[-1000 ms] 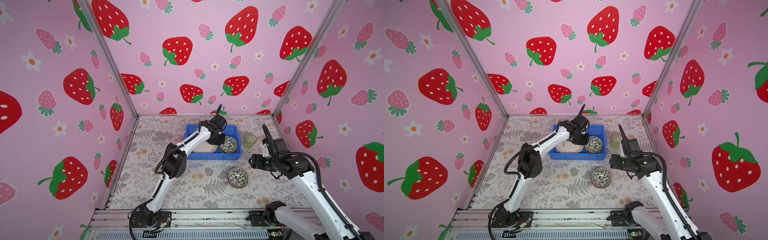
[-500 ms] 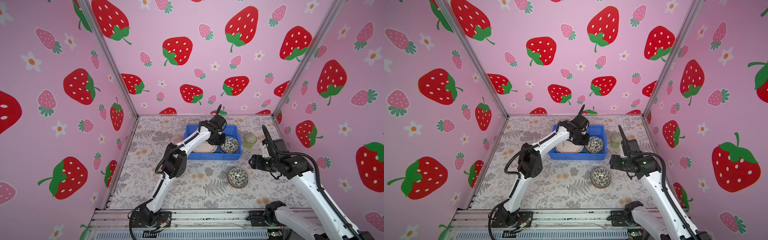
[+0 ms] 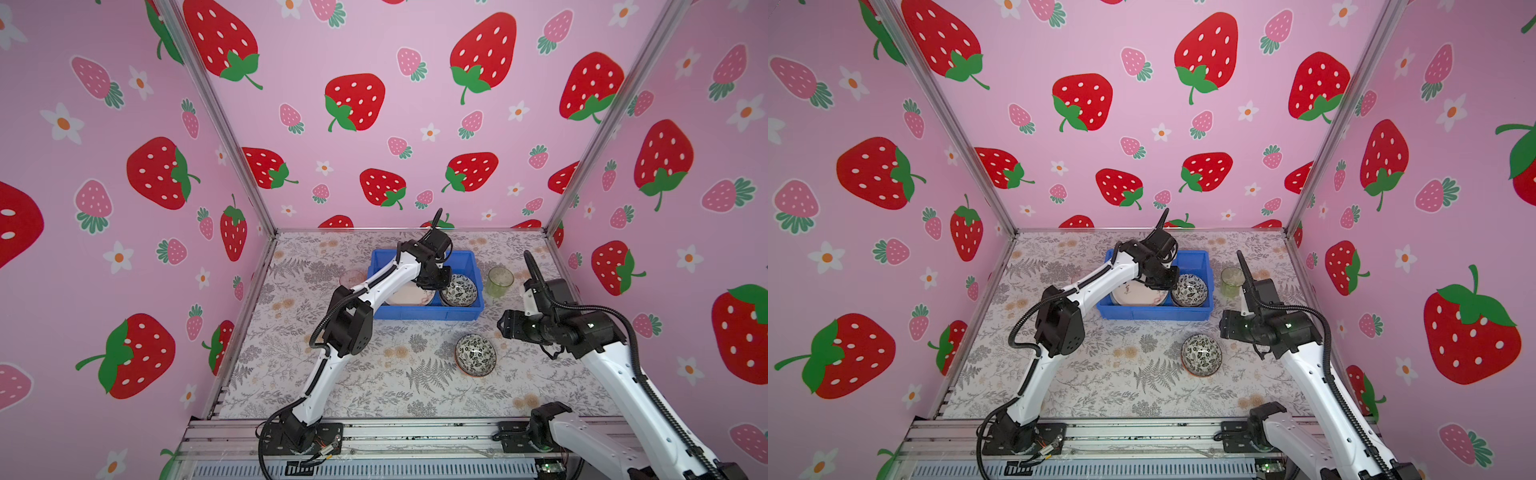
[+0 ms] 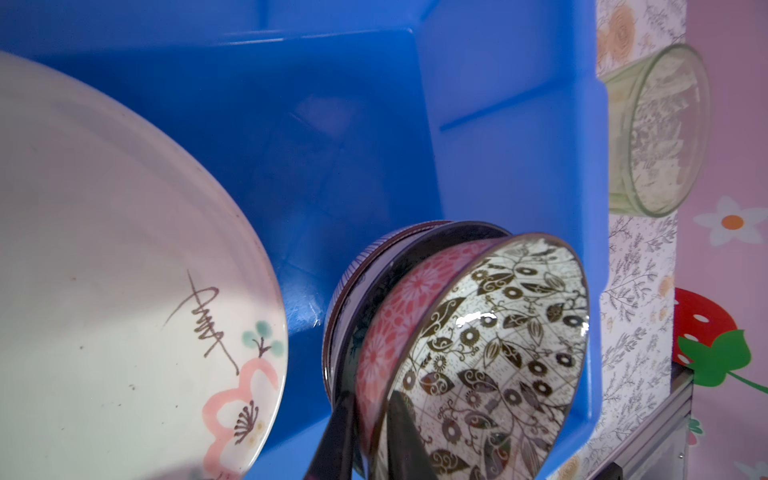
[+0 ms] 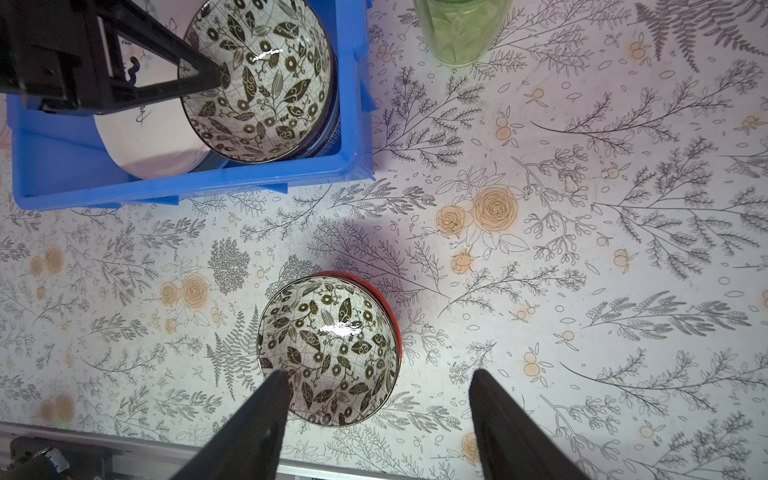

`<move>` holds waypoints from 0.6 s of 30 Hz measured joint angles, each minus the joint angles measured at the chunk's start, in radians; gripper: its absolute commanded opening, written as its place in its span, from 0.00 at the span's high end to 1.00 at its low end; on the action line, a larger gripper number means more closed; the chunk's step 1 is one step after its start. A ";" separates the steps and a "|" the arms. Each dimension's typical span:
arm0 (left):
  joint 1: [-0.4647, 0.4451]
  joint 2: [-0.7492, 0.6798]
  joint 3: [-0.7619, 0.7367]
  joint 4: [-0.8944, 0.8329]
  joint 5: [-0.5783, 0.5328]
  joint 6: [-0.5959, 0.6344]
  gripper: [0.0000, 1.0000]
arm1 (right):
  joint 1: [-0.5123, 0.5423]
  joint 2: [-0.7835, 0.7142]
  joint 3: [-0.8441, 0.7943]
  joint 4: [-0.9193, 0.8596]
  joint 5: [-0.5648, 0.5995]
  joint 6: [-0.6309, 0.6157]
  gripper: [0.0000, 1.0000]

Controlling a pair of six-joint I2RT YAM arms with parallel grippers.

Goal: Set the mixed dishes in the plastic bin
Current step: 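Lower the leaf-patterned bowl into the bin with the left gripper while the right withdraws, then open the left gripper and raise it while the right moves over the leaf-patterned bowl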

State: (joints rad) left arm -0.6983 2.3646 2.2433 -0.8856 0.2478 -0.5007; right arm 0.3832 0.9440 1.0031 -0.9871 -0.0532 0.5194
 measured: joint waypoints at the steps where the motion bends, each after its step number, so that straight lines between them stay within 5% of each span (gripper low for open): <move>1: 0.000 0.000 0.000 0.000 0.000 0.000 0.75 | 0.000 0.000 0.000 0.000 0.000 0.000 0.28; 10: 0.000 -0.007 0.002 0.006 0.017 -0.001 0.40 | 0.000 0.003 0.000 0.003 -0.010 0.000 0.28; 18: 0.000 -0.123 -0.003 0.006 0.014 -0.002 0.19 | 0.000 0.007 -0.028 0.014 -0.033 -0.005 0.28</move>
State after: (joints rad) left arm -0.6987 2.2414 2.2406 -0.8799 0.2619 -0.5026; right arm 0.3828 0.9512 0.9749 -0.9733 -0.0864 0.5140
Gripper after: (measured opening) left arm 0.776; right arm 0.720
